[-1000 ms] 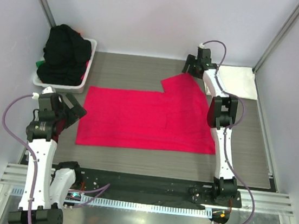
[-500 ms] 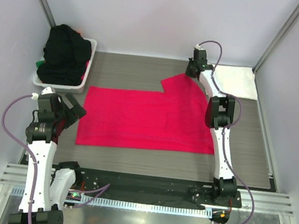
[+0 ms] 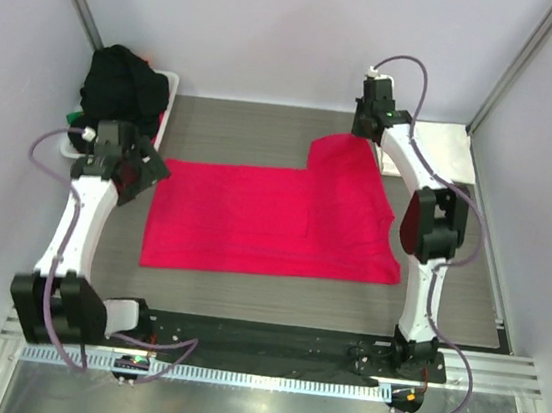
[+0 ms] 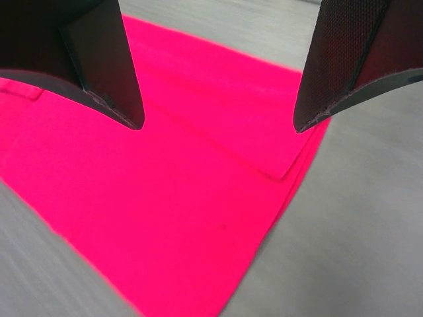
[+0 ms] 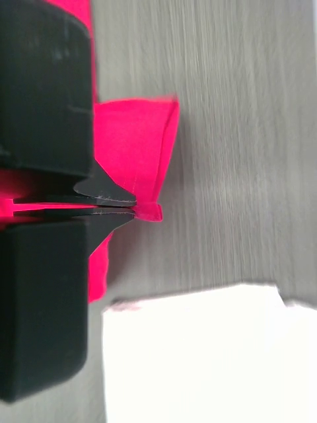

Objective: Fold and stack the t-shirts

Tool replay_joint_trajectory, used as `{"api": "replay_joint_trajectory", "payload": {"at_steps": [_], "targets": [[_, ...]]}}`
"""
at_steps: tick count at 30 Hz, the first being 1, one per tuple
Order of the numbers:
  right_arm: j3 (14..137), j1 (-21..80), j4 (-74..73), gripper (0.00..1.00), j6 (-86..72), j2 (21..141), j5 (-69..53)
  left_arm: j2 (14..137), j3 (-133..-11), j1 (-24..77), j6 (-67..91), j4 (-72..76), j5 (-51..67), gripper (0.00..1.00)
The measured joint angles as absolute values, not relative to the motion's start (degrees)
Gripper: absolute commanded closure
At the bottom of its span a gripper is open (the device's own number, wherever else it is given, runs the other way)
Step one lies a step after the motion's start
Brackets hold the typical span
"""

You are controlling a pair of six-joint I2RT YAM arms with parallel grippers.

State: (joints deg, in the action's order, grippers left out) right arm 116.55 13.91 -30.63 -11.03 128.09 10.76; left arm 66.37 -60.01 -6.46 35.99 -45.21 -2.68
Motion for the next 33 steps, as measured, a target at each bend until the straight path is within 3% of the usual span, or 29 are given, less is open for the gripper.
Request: {"api": "replay_joint_trajectory", "payload": {"at_steps": [6,14,19,33], "targets": [[104.7,14.0,-29.1,0.99,-10.5,109.6,16.4,88.2,-80.9,-2.2,36.8,-44.1,-5.6,0.07],[95.8,9.4,-29.7,0.99,-10.6,106.4,18.3,110.2,-103.9,1.0,36.7,-47.5,-9.0,0.12],[94.7,8.4,-30.9,0.99,-10.8,106.5,18.2,120.9,-111.7,3.9,35.9,-50.9,-11.0,0.22],[92.8,8.6,-30.9,0.99,-11.9,106.5,15.3,135.0,-122.3,5.6,36.1,-55.3,-15.7,0.32]]}}
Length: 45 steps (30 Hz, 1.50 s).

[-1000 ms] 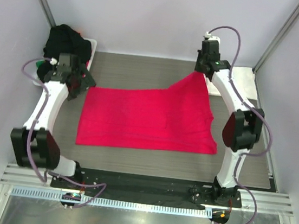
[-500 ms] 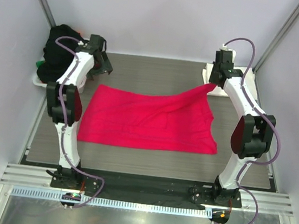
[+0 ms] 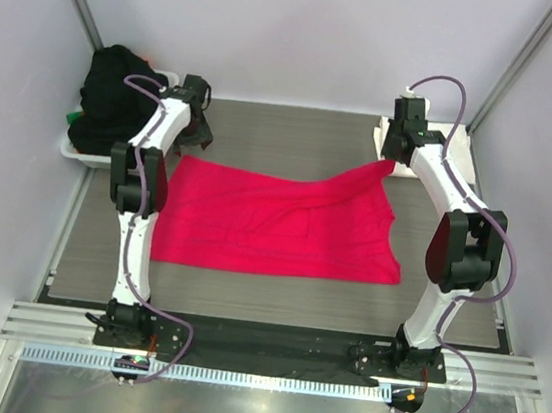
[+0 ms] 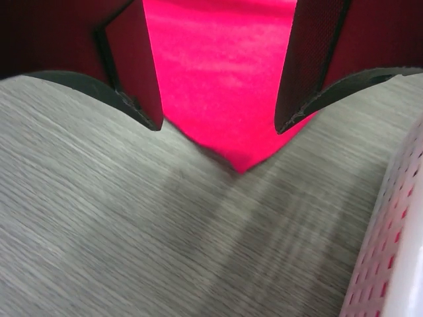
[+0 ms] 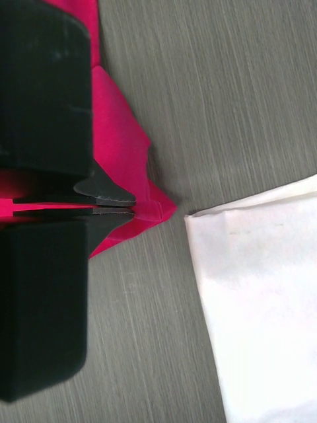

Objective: Fold and stack the t-shirts

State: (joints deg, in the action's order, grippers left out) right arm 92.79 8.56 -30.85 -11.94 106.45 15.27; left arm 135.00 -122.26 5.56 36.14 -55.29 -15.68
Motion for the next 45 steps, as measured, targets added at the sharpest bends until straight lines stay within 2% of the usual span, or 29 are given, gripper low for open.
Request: {"api": "replay_joint_trajectory", "payload": {"at_steps": [7,13,14,16,17,22,30,40,45], "targets": [[91.9,8.6,-30.9,0.99,-12.4,106.5,14.0,138.6,-122.8,5.6,37.4,-55.0,-17.5,0.38],[91.9,8.6,-30.8,0.99,-12.6,106.5,13.5,139.5,-122.9,5.7,38.2,-54.5,-18.7,0.53],[91.9,8.6,-30.9,0.99,-12.6,106.5,13.4,139.6,-122.9,5.7,38.5,-54.4,-18.7,0.60],[91.9,8.5,-30.9,0.99,-12.7,106.5,13.3,139.9,-123.5,5.6,38.7,-54.3,-18.9,0.65],[91.9,8.6,-30.9,0.99,-12.7,106.5,13.3,140.2,-123.9,5.6,38.8,-54.3,-19.0,0.73],[91.9,8.6,-30.9,0.99,-13.2,106.5,12.6,140.7,-125.0,5.5,39.3,-54.5,-19.4,1.00],[92.1,8.6,-30.8,0.99,-14.3,106.5,7.9,139.9,-127.6,5.5,40.1,-57.6,-20.1,1.00],[92.1,9.3,-30.8,0.99,-15.4,104.6,0.8,117.4,-110.3,3.1,41.8,-57.8,-22.7,1.00],[92.1,9.9,-30.4,0.99,-15.4,103.2,-0.9,113.8,-108.1,1.8,42.0,-57.6,-22.9,1.00]]}}
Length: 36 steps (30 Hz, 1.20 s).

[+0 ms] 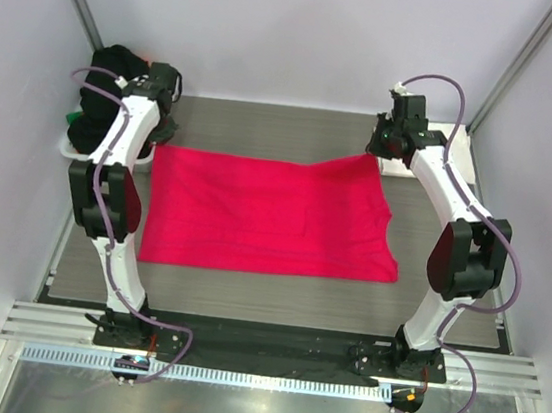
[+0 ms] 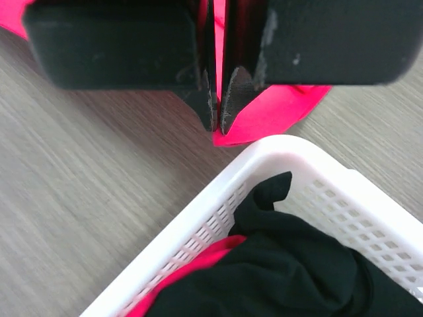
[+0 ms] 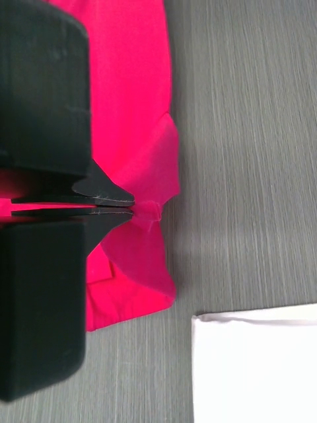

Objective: Fold and stack the t-shirts

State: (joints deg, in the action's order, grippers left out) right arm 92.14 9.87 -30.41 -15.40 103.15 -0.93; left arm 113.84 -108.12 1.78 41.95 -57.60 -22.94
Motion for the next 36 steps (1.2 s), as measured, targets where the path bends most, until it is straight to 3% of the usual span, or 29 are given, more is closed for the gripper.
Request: {"api": "replay_joint_trajectory", "payload": {"at_steps": [12,26,36], "targets": [[83.4,10.0,-30.5,0.99,-15.8,95.6,-1.4,112.2,-95.4,1.8,42.0,-55.5,-21.9,1.00],[64.0,10.1,-30.0,0.99,-19.2,74.3,-1.1,98.8,-82.1,1.8,42.0,-50.6,-23.8,1.00],[51.8,10.1,-30.4,0.99,-23.2,67.1,1.7,93.3,-69.5,1.8,43.2,-46.4,-24.9,1.00]]}}
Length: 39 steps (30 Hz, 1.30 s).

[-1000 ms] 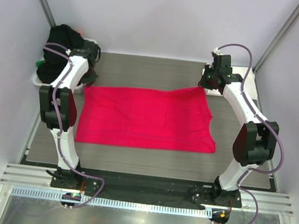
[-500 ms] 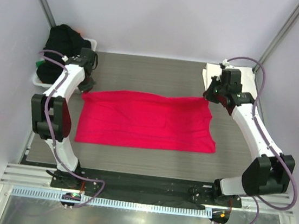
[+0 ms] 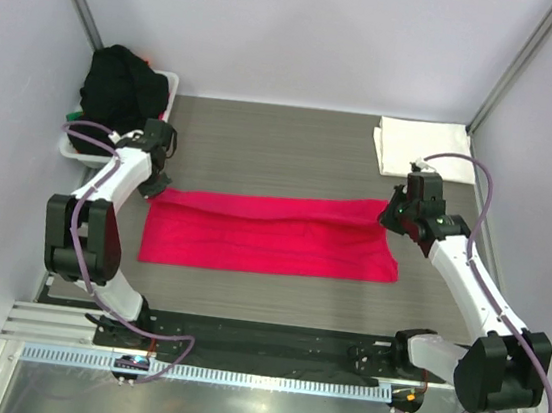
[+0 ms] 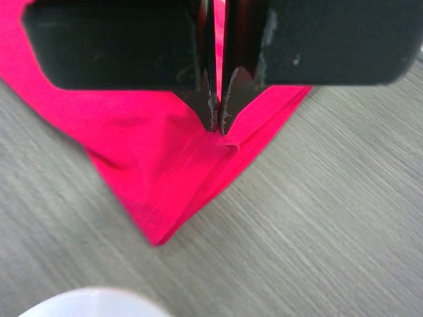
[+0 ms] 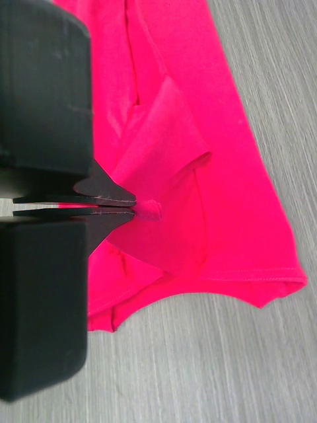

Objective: Fold and stack the t-shirts

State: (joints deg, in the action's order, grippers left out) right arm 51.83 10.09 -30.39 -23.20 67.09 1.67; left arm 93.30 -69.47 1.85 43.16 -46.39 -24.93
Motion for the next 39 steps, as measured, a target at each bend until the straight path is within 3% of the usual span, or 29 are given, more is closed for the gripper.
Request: {"api": "replay_joint_trajectory", "payload": {"at_steps": [11,17,18,20,21,22,23,24,32,39], "targets": [[46.5,10.1,-30.0,0.99,-27.8,61.6,3.8,92.0,-64.5,1.8,43.3,-42.9,-25.5,0.99],[41.5,10.1,-30.1,0.99,-31.7,58.8,5.7,88.9,-59.8,1.8,44.4,-41.6,-25.6,0.86],[40.3,10.1,-30.0,0.96,-32.7,58.0,6.2,88.1,-58.7,1.8,44.8,-41.5,-25.7,0.80],[38.3,10.1,-30.2,0.65,-35.2,56.6,7.0,86.7,-56.5,1.8,45.4,-41.1,-26.0,0.59],[37.5,10.1,-30.5,0.47,-36.3,56.1,7.6,86.1,-55.5,1.8,46.0,-41.0,-26.0,0.37],[36.7,10.1,-30.7,0.34,-37.7,55.4,8.2,85.4,-54.2,1.8,46.2,-41.1,-26.1,0.28],[36.0,10.1,-30.9,0.23,-38.7,54.9,8.7,84.7,-53.1,1.8,47.2,-40.8,-26.1,0.22],[35.3,10.1,-31.1,0.21,-39.8,54.3,9.2,84.0,-52.1,1.7,47.5,-40.8,-26.1,0.17],[35.0,10.2,-30.5,0.22,-42.7,53.9,8.2,78.3,-50.9,1.0,48.9,-40.6,-25.1,0.21],[39.6,16.1,-24.8,0.23,-44.1,67.6,3.4,83.0,-57.1,6.5,46.0,-39.0,-21.6,0.24]]}}
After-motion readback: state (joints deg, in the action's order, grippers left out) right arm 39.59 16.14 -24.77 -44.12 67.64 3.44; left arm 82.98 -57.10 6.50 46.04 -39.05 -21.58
